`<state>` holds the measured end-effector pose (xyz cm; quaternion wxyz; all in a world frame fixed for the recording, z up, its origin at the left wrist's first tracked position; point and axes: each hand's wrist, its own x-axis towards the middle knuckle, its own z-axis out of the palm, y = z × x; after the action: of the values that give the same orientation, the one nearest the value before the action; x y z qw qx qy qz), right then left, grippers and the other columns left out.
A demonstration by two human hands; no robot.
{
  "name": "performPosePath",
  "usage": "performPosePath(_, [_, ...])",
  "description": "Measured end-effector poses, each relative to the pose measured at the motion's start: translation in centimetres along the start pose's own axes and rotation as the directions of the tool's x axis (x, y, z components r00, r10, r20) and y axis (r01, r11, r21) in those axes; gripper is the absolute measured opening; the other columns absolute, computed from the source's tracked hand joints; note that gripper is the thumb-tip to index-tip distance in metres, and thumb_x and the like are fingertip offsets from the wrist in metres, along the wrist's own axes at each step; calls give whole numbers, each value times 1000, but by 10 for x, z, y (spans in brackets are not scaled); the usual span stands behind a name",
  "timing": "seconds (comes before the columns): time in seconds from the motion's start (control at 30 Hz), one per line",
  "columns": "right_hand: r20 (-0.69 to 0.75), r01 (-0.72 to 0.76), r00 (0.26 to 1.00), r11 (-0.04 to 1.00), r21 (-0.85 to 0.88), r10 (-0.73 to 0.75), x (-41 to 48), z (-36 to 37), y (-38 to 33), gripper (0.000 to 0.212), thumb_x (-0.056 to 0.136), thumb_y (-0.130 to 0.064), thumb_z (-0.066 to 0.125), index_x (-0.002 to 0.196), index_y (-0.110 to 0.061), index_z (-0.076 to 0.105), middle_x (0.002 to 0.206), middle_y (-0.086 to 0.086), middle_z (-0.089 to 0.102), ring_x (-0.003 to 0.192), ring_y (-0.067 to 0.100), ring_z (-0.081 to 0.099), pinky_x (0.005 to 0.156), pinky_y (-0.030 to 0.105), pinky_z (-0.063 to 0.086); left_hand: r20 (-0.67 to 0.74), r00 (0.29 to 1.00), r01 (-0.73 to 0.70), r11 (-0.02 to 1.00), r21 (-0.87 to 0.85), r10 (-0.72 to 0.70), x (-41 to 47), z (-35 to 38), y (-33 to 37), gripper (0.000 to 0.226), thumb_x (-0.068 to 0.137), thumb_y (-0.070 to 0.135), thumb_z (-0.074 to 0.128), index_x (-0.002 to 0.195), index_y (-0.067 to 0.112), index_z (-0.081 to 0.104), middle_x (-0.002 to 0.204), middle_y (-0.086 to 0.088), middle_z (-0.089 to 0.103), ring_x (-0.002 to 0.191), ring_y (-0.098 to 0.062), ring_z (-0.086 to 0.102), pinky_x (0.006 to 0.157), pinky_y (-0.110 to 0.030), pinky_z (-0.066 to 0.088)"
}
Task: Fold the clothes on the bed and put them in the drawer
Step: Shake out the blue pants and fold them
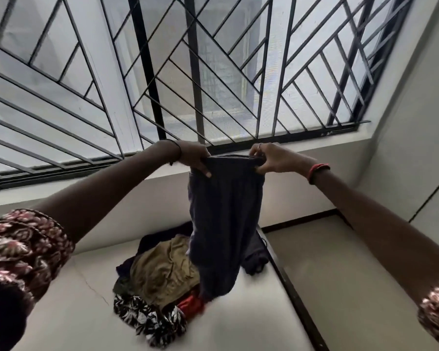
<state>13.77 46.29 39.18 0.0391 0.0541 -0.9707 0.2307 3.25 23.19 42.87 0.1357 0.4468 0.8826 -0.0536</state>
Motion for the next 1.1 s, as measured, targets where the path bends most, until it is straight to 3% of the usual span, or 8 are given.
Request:
performPosePath(0.13, [42, -18, 999, 996, -92, 22, -9, 13, -12, 25, 73, -13, 70, 91, -19, 54, 78, -6, 56, 76, 16, 54, 57, 12, 36, -60, 998, -6, 979, 203, 18, -1, 3, 16, 43, 86, 46, 60, 116, 15, 63, 106, -8, 65, 98, -27, 59, 85, -36, 48])
performPosePath(0.33, [126, -123, 982, 984, -126, 138, -28, 15, -25, 12, 79, -16, 62, 88, -10, 56, 82, 5, 59, 73, 20, 56, 51, 21, 40, 121, 989, -59, 983, -172, 81, -7, 16, 26, 33, 89, 32, 62, 104, 3, 65, 97, -7, 67, 89, -17, 60, 88, -33, 49])
performPosePath(0.5, [197, -148, 969, 988, -33, 152, -48, 23, -32, 17, 80, -16, 61, 96, -9, 60, 89, 5, 64, 78, 18, 60, 60, 24, 47, 253, 958, -76, 972, -223, 133, -10, 20, 28, 32, 88, 25, 63, 112, 4, 65, 107, -11, 68, 92, -17, 63, 91, -34, 50])
performPosePath(0.6, [271, -199, 946, 979, 53, 177, -61, 25, -26, 16, 83, -16, 62, 98, -10, 60, 93, 5, 66, 83, 17, 62, 64, 22, 49, 311, 933, -81, 947, -311, 182, -8, 26, 25, 29, 88, 19, 64, 111, 3, 64, 101, -9, 70, 83, -11, 66, 80, -24, 54])
performPosePath(0.77, [363, -228, 921, 952, 203, 143, -89, 23, -14, 34, 75, -28, 78, 100, -8, 65, 97, 6, 70, 88, 15, 67, 76, 26, 54, 440, 858, -35, 886, -463, 264, -9, 35, 32, 19, 88, 12, 62, 105, 4, 67, 96, -5, 73, 86, -12, 68, 78, -21, 54])
performPosePath(0.87, [369, -252, 918, 934, 253, 148, -101, 26, -2, 37, 74, -27, 79, 103, -7, 68, 100, 8, 71, 89, 17, 68, 80, 30, 55, 438, 856, -28, 871, -490, 274, -1, 45, 45, 13, 88, 10, 61, 100, 8, 68, 92, -3, 73, 83, -12, 69, 79, -22, 55])
performPosePath(1.0, [367, -303, 914, 896, 326, 175, -109, 40, 27, 31, 78, -25, 77, 100, -4, 70, 90, 7, 72, 79, 12, 68, 69, 23, 55, 389, 896, -38, 910, -413, 214, 20, 66, 60, 20, 87, 13, 64, 106, 6, 65, 92, -4, 69, 82, -13, 66, 83, -27, 53])
performPosePath(1.1, [363, -350, 909, 849, 395, 206, -115, 50, 52, 31, 81, -23, 73, 102, -1, 69, 92, 9, 70, 82, 14, 66, 76, 26, 56, 369, 907, -39, 914, -403, 201, 34, 80, 67, 19, 88, 14, 63, 107, 11, 64, 97, -4, 66, 85, -12, 62, 82, -23, 51])
